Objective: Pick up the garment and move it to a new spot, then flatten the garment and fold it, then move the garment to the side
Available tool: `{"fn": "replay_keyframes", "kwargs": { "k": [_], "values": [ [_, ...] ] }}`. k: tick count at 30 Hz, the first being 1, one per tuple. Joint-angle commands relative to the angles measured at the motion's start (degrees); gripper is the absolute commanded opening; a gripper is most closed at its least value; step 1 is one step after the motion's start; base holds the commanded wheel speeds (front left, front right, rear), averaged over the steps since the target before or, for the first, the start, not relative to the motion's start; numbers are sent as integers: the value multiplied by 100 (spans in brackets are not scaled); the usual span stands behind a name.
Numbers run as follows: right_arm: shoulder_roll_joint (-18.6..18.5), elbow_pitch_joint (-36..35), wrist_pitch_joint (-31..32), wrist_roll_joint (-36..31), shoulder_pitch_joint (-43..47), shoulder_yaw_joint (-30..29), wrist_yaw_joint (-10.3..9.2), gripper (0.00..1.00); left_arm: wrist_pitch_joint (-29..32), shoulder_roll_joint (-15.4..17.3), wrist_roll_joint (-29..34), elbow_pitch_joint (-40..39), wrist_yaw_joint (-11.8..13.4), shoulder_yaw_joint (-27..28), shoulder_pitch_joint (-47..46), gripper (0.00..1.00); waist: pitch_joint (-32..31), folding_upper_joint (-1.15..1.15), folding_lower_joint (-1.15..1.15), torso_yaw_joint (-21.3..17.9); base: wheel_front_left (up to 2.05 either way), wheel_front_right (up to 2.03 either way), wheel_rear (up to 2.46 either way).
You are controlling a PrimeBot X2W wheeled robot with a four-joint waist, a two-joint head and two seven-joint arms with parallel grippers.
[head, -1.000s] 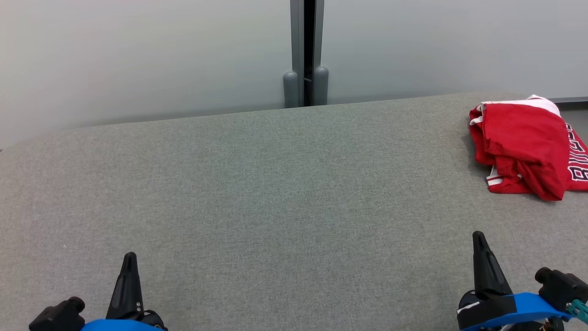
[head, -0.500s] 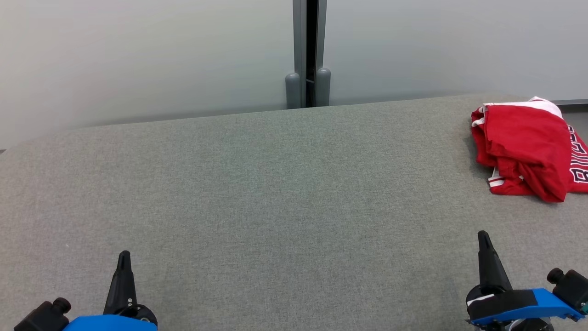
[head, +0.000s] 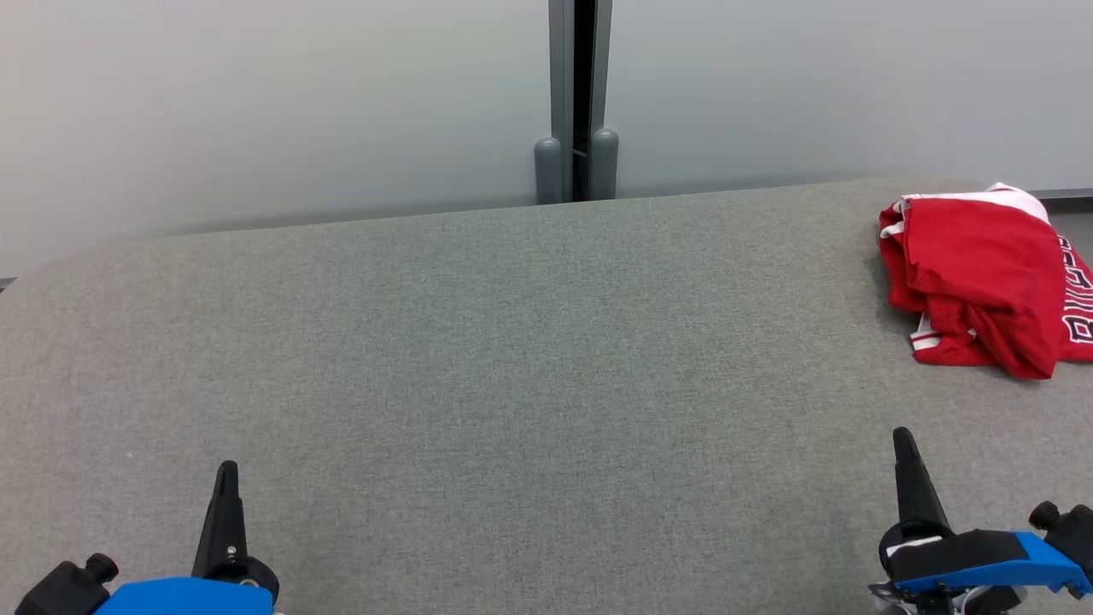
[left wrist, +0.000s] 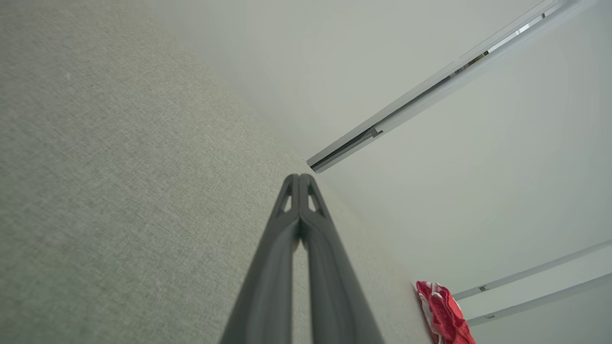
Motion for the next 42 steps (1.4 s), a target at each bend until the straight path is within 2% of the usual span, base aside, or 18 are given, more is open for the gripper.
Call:
{"fn": "replay_keyframes", "kwargs": {
  "k": [1,23,42],
  "values": [
    [10,-47,53,185,-138,-26,0,0,49,53,-170,-48,-38,47,-143,0,-2,0,0,3,0,0,0],
    [18,-12,406,1609,-213,-120,-1,0,401,62,-1510,-20,-96,138,-219,0,-34,0,0,50,0,0,0],
    [25,15,652,2585,-265,-185,-1,0,648,70,-2426,1,-134,207,-276,0,-61,0,0,89,0,0,0]
  ]
}}
